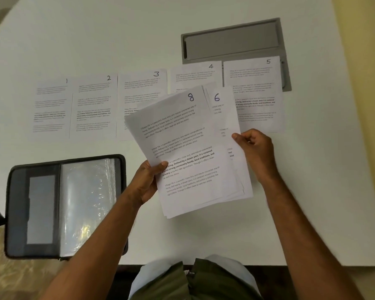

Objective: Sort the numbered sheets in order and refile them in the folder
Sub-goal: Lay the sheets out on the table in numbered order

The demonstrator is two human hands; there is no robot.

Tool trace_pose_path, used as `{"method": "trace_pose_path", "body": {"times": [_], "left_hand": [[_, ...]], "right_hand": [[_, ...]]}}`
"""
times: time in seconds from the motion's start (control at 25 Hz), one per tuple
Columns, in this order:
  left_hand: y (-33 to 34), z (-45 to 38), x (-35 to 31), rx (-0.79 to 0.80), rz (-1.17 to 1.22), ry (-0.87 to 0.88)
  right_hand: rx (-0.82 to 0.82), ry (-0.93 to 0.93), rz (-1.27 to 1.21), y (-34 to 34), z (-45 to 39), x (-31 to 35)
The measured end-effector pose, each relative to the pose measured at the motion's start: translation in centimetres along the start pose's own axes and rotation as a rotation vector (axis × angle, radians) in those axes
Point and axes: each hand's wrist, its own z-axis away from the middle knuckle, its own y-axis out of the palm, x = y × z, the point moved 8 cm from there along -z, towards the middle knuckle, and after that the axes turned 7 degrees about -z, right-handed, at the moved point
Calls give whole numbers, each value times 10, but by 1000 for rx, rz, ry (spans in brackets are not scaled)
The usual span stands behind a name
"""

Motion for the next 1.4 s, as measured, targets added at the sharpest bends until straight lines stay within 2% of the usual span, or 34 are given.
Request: {"method": "trace_pose_path", "body": {"times": [0.24, 0.4, 0.48, 0.68, 0.8, 0.88, 0.96, 1.08, 1.4], "left_hand": [[22, -9, -3, 6, -28, -7], [26, -23, -2, -4, -43, -28], [29, -30, 0, -10, -45, -44], [39, -46, 3, 8, -56, -80], [40, -58, 5, 2, -58, -95], [40, -64, 7, -1, -60, -106], [40, -67, 11, 4, -62, -114], [43, -69, 13, 18, -64, -124], [30, -65, 17, 10, -26, -128]], "right_hand": [[-197, 1, -35, -85, -46, -11], [-424, 8, 101, -178, -105, -23], [-462, 20, 183, -207, -133, -30], [-562, 99, 347, -244, -183, -52], [-636, 33, 557, -238, -189, -44], [-605, -105, 703, -208, -184, -36], [-430, -186, 755, -161, -182, -47], [-240, -75, 867, -116, -184, -88], [-242, -9, 948, -131, -220, -92]]}}
